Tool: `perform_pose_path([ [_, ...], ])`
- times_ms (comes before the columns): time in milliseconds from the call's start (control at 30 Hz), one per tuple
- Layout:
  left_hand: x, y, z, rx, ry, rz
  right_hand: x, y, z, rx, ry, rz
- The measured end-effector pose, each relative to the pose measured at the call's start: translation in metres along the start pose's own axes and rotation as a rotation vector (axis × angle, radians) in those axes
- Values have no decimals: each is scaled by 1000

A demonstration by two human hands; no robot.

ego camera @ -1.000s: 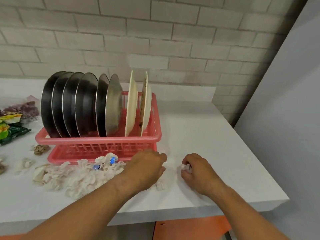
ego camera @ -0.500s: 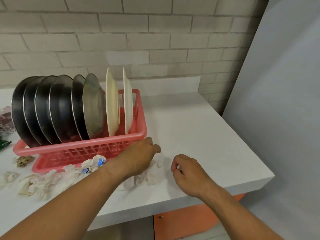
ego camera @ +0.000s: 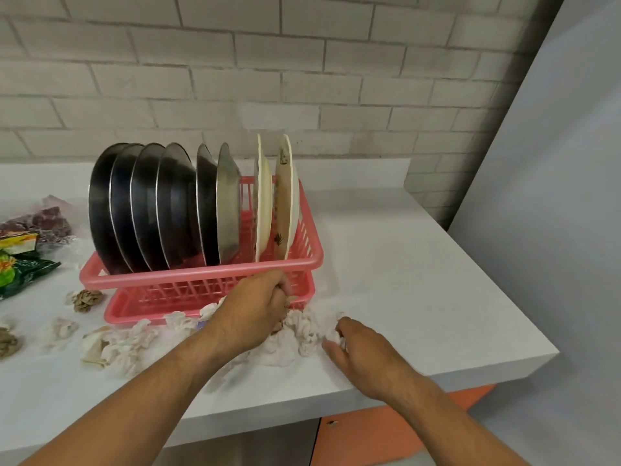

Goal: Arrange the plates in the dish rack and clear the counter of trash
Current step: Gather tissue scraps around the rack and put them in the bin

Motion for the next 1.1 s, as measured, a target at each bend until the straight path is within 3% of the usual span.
perform_pose_path([
  [267, -1, -14, -8, 34, -172, 230, -1, 18, -14, -75, -51, 40],
  [600, -3, -16, -12, 137, -238, 208, 18, 56, -35, -306, -170, 106],
  [800, -36, -69, 3, 251, -391, 466, 1, 71, -66, -393, -263, 101],
  [1100, -37, -125, 40, 352, -224, 804, -26, 81, -82, -341, -204, 165],
])
Point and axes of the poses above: each hand's wrist, its own z-axis towards the middle knuckle, its own y-axis out of the back of the hand, x = y × z, the point moved 9 cm from there along z, towards the middle knuckle, and after that the axes turned 3 degrees about -x, right-handed, at the moved point
